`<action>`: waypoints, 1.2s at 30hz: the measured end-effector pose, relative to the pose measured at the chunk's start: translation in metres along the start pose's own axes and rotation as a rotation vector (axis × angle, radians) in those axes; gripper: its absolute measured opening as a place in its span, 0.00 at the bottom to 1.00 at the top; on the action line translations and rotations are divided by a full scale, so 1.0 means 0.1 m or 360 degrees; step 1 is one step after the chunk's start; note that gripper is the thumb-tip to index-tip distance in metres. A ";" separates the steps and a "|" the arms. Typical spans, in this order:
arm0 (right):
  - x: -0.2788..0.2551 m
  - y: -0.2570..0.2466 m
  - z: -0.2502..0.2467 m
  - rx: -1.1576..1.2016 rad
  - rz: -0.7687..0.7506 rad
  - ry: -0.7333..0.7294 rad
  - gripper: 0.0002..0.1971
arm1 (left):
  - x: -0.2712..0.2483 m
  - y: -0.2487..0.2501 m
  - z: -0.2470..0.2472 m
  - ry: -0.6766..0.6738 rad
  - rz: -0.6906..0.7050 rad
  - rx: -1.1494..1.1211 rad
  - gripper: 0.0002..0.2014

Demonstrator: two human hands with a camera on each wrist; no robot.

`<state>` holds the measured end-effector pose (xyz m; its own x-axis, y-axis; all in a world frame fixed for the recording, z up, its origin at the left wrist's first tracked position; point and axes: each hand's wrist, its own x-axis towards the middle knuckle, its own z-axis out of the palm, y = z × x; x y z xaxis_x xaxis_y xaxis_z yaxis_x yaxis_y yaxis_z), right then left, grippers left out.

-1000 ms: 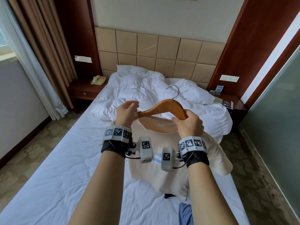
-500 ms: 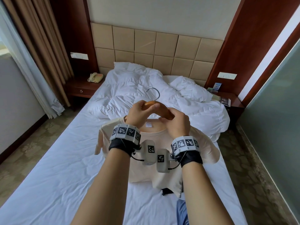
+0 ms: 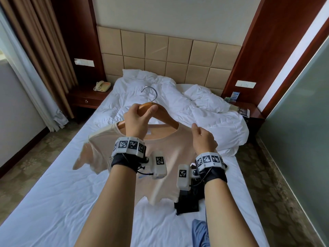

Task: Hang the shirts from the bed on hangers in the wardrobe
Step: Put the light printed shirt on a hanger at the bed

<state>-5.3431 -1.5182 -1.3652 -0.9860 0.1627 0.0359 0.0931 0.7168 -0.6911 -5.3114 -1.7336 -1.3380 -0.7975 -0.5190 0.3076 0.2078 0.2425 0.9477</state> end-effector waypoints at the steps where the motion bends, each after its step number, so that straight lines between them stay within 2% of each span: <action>1: 0.00 0.02 0.01 0.0069 0.0006 0.0084 0.28 | 0.00 0.00 0.00 -0.0006 0.0000 -0.0008 0.22; 3: 0.00 0.07 0.03 0.0278 0.0065 0.0319 0.25 | -0.01 0.00 -0.02 -0.0011 -0.0020 -0.0042 0.21; 5: 0.00 0.10 0.01 0.0541 0.0205 0.0472 0.21 | -0.02 0.00 -0.04 0.0020 -0.0062 -0.0106 0.25; 7: 0.01 0.12 0.00 0.0813 0.0339 0.0408 0.18 | -0.02 -0.01 -0.06 0.0070 -0.0097 -0.0169 0.30; 11: 0.04 0.18 0.03 0.1240 0.0450 0.0310 0.10 | -0.04 0.00 -0.09 0.0098 -0.0120 -0.0186 0.33; 18: 0.07 0.34 -0.08 0.1405 0.0590 0.0504 0.14 | -0.08 0.00 -0.08 0.0093 -0.0158 -0.0202 0.37; 23: 0.09 0.40 -0.09 0.1361 0.0636 0.0462 0.14 | -0.08 0.07 -0.03 0.0059 -0.0170 -0.0195 0.31; 27: 0.07 0.37 -0.17 0.1291 0.0516 0.0505 0.09 | -0.08 0.08 0.00 0.0069 -0.0189 -0.0193 0.29; 29: 0.06 0.32 -0.17 0.1220 0.0319 0.0482 0.04 | -0.10 0.06 0.03 0.0062 -0.0184 -0.0193 0.30; 33: -0.01 0.13 -0.22 0.0674 -0.0168 0.0151 0.02 | -0.15 0.06 0.12 0.0002 -0.0182 -0.0203 0.30; 36: -0.09 0.02 -0.27 0.0371 -0.0349 -0.0106 0.08 | -0.17 0.05 0.17 -0.0076 -0.0160 -0.0214 0.29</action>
<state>-5.3307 -1.4992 -1.3475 -0.9867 -0.0282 0.1602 -0.1488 0.5542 -0.8190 -5.3066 -1.7095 -1.3397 -0.8436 -0.4946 0.2092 0.1968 0.0777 0.9774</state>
